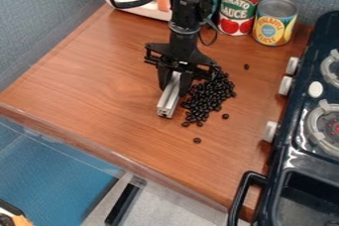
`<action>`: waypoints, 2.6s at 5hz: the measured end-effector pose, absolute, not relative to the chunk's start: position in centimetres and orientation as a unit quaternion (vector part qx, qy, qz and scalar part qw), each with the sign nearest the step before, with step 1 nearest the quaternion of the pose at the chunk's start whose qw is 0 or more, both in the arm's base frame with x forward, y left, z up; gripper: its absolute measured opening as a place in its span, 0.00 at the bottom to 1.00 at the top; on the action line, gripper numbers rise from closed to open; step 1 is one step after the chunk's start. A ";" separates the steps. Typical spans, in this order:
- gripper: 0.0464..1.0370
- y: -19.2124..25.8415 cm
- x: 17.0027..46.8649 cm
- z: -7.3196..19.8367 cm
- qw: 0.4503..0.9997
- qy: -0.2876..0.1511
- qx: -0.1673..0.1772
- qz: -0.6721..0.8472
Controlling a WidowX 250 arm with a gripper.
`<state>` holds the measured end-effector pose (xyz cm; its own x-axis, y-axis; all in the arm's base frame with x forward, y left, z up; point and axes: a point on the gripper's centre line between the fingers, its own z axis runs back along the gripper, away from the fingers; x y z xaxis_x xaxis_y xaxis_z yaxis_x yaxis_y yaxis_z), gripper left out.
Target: Sweep into pile
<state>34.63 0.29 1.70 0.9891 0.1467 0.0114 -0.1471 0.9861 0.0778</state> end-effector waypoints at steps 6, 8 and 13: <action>0.34 4.9 30.8 6.4 0.967 -0.001 0.092 0.238; 0.34 10.1 31.7 5.0 0.936 0.034 0.079 0.340; 0.95 17.3 32.3 7.0 0.970 0.028 -0.015 0.239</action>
